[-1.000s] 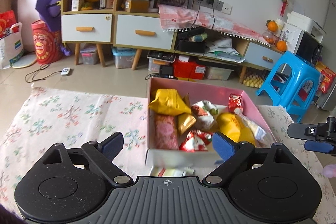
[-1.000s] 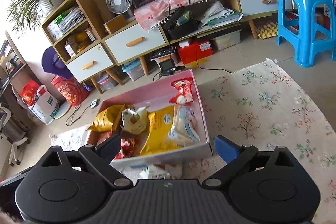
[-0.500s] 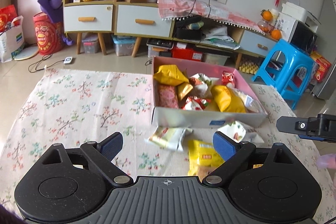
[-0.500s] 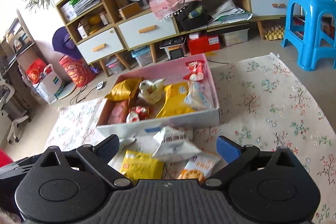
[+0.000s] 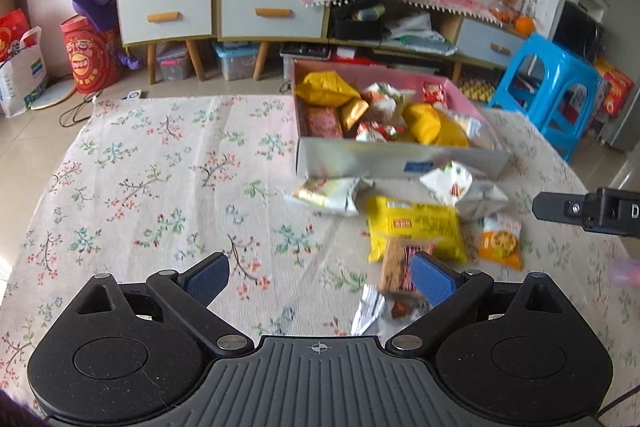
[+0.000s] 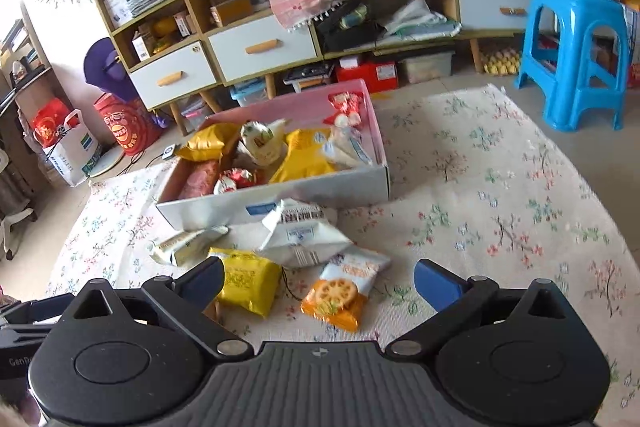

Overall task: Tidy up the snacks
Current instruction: 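Grasp the silver foil sachet with the left tool while the right tool grasps the orange biscuit packet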

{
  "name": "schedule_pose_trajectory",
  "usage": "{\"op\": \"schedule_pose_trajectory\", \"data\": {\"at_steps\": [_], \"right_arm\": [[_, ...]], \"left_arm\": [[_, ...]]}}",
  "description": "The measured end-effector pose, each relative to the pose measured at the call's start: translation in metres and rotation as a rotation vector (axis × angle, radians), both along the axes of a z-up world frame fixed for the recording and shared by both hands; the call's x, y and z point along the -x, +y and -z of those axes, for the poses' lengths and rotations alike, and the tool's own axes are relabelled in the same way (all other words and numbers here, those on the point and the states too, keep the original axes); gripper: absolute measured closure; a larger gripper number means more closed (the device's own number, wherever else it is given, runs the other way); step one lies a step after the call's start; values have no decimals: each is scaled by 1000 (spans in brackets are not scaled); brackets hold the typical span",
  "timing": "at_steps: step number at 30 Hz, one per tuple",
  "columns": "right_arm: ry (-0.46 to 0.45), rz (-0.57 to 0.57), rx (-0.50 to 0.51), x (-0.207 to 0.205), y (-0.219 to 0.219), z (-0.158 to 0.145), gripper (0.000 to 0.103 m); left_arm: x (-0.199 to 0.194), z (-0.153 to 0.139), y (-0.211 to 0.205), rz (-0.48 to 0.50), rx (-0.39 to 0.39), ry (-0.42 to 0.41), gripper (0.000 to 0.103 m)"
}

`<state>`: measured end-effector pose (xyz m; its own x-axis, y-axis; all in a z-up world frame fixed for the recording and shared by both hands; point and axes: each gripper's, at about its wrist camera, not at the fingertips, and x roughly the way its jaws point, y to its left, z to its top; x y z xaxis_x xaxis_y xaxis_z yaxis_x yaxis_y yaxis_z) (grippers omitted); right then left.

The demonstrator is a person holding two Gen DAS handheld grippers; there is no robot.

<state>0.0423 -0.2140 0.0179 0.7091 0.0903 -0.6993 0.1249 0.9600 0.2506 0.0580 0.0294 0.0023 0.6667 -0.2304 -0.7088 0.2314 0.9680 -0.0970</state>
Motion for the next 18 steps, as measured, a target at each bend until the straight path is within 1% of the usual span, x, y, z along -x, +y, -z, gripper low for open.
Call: {"op": "schedule_pose_trajectory", "data": {"at_steps": [5,10,14,18], "right_arm": [[50,22,-4,3,-5,12,10],[76,49,13,6,-10,19,10],[116,70,35,5,-12,25,10],[168,90,61,2,-13,33,10]], "left_arm": [[6,5,-6,21,-43,9,5],[10,13,-9,29,-60,34,5],[11,24,-16,31,-69,79,5],[12,33,-25,32,-95,110,5]]}}
